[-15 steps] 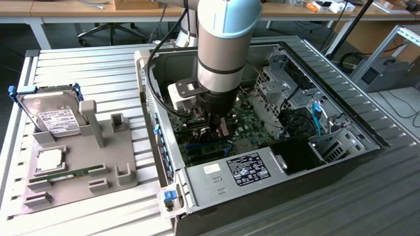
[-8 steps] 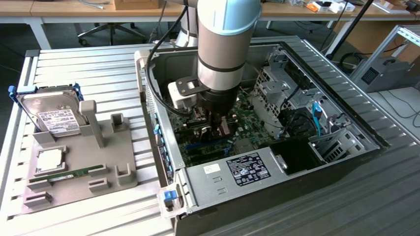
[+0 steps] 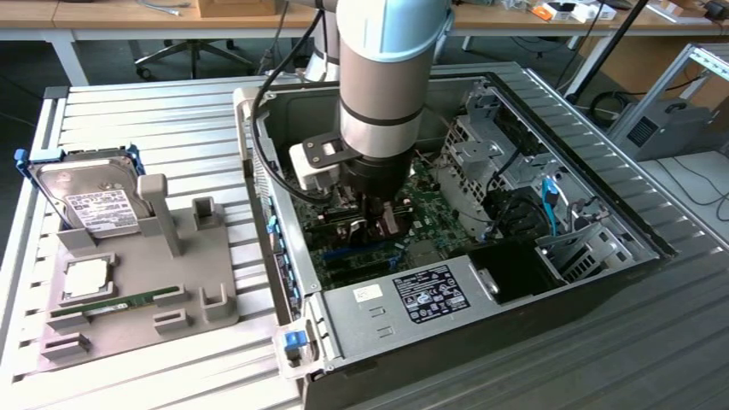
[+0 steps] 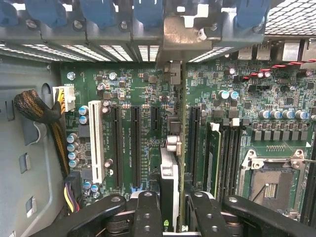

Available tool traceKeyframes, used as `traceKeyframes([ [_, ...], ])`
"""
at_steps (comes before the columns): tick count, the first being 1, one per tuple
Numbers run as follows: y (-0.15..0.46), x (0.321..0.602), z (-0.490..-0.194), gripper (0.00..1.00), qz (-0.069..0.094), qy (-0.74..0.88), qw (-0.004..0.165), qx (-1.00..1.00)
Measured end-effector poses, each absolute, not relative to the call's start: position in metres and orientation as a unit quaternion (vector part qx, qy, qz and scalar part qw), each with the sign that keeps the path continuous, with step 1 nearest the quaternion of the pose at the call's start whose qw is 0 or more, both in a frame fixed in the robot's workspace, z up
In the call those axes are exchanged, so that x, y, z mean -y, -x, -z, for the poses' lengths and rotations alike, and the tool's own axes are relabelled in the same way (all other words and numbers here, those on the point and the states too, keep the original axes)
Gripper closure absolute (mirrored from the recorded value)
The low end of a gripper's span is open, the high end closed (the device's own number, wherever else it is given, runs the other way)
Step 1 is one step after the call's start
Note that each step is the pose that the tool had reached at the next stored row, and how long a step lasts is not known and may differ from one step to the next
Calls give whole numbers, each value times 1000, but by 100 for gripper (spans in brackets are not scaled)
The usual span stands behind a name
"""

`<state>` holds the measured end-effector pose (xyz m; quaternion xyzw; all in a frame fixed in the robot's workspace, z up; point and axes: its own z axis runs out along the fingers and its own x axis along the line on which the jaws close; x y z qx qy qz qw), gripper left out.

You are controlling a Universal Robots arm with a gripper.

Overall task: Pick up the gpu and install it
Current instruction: 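Insert the gpu into the slot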

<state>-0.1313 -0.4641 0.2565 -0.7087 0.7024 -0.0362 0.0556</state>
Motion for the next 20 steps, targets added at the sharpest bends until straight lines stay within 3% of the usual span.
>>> traceKeyframes([
  [20, 135, 462, -257, 73, 38, 704, 57, -707],
])
